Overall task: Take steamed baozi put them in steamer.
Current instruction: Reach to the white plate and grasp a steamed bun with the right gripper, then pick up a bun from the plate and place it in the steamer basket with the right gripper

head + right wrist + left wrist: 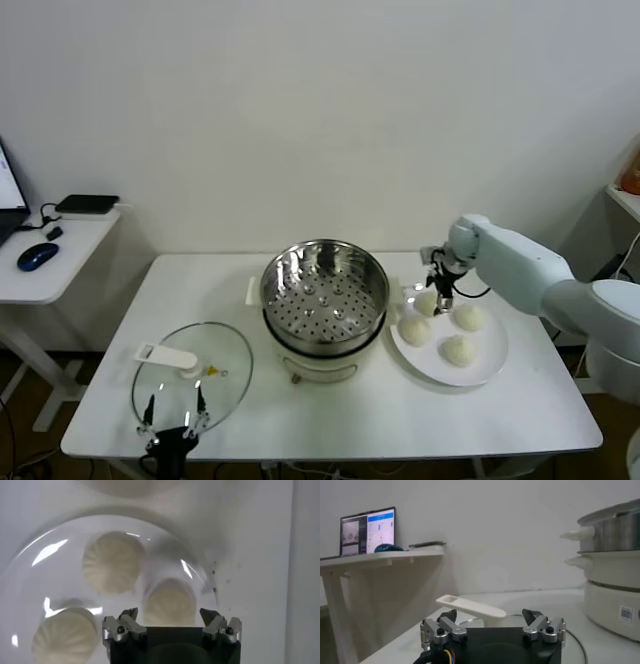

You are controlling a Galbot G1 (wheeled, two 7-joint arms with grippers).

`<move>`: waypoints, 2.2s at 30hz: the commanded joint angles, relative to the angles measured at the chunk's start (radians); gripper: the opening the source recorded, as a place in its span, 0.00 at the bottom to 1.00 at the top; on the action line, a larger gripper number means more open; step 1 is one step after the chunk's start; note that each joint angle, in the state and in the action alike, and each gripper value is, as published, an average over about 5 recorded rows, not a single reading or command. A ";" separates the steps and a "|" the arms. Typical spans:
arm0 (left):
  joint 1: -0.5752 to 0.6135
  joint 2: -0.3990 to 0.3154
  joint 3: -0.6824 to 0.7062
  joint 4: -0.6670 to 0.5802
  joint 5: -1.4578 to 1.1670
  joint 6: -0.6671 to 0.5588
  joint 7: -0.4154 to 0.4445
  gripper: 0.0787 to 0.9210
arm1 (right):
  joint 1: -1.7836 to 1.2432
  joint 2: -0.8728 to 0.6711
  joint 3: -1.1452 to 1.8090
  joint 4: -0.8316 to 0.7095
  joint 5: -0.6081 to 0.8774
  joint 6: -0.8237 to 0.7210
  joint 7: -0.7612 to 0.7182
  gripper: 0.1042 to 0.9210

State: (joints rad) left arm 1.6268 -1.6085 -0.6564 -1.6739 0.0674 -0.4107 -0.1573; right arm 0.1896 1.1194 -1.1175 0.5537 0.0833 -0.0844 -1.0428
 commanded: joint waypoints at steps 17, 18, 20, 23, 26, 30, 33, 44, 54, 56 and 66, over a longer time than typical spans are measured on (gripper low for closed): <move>-0.002 0.019 -0.001 0.011 0.008 -0.010 -0.006 0.88 | -0.024 0.048 0.059 -0.089 -0.046 0.028 0.034 0.67; -0.002 0.018 -0.001 0.009 0.008 -0.010 -0.006 0.88 | -0.023 0.047 0.059 -0.086 -0.045 0.028 0.035 0.66; 0.000 0.017 -0.001 0.005 0.008 -0.009 -0.006 0.88 | -0.016 0.038 0.056 -0.072 -0.037 0.026 0.035 0.63; 0.004 0.016 -0.001 -0.002 0.010 -0.009 -0.006 0.88 | 0.027 0.007 0.016 -0.013 0.004 0.028 0.024 0.62; 0.010 0.016 -0.004 -0.008 0.013 -0.009 -0.006 0.88 | 0.123 -0.034 -0.084 0.066 0.075 0.042 0.011 0.61; 0.014 0.017 -0.008 -0.014 0.015 -0.010 -0.006 0.88 | 0.288 -0.090 -0.255 0.195 0.201 0.081 0.001 0.61; 0.016 0.017 -0.009 -0.017 0.016 -0.012 -0.007 0.88 | 0.420 -0.126 -0.356 0.306 0.297 0.140 -0.001 0.62; 0.014 0.014 0.005 -0.008 0.028 -0.018 -0.010 0.88 | 0.661 -0.082 -0.523 0.468 0.458 0.613 0.072 0.64; 0.008 0.012 0.012 -0.008 0.033 -0.018 -0.017 0.88 | 0.592 0.211 -0.509 0.321 0.437 0.932 0.045 0.71; 0.008 0.013 0.010 -0.011 0.031 -0.018 -0.019 0.88 | 0.562 0.260 -0.507 0.287 0.418 0.952 0.040 0.71; 0.011 0.016 0.010 -0.019 0.024 -0.021 -0.026 0.88 | 0.422 0.455 -0.499 -0.012 0.263 0.957 -0.002 0.72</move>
State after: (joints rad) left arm 1.6371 -1.5937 -0.6476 -1.6923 0.0921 -0.4322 -0.1828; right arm 0.6652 1.4267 -1.6010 0.7029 0.4046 0.7832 -1.0290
